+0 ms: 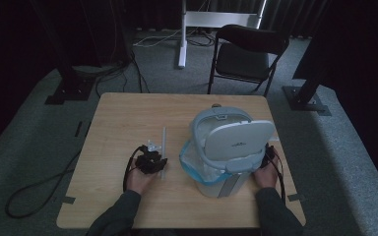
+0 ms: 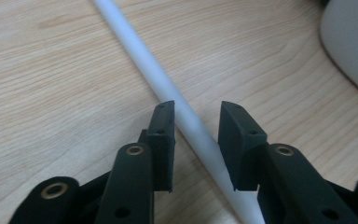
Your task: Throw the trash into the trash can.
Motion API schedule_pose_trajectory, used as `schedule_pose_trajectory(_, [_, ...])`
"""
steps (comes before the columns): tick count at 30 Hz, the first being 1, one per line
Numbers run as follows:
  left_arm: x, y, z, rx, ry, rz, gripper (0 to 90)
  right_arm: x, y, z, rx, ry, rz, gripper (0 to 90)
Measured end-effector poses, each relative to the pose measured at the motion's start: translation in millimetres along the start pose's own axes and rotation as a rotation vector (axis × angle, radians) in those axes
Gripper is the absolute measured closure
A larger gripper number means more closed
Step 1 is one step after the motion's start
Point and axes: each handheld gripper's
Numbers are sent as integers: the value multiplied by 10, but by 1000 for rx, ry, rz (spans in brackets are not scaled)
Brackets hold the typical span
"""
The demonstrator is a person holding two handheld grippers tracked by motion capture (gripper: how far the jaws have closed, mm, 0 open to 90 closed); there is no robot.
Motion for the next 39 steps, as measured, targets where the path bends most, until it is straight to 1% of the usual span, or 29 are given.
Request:
schedule_pose_trajectory(6, [1,3,29,-5,-29,21,714,0,0,0,0,0,0,132])
schedule_pose_trajectory(10, [-1,-1,37,-7,-38,25,753,0,0,0,0,0,0,132])
schedule_pose_trajectory(14, [0,-11,38,10,-49,36,777,0,0,0,0,0,0,132])
schedule_pose_trajectory(18, [6,-30,37,23,-56,47,779,0,0,0,0,0,-1,132])
schedule_pose_trajectory(24, [12,-43,57,29,-49,54,785,0,0,1,0,0,0,132])
schedule_pose_trajectory(26, [12,-39,69,32,-39,49,788,0,0,1,0,0,0,133])
schedule_pose_trajectory(30, [9,-34,114,4,-21,40,793,0,1,1,0,0,-1,132])
schedule_pose_trajectory(32, [0,-33,127,3,-15,40,794,0,0,1,0,0,0,132])
schedule_pose_trajectory(34, [-15,-38,127,0,-14,31,794,0,0,1,0,0,0,132])
schedule_pose_trajectory(39, [-88,-83,119,5,9,-12,795,0,0,1,0,0,0,132])
Point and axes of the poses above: each handheld gripper's, and its own axes: x roughly forward along the jaws, y roughly out of its underside, z roughly to its left, and after that the axes turned 7 degrees about -z, right-handed
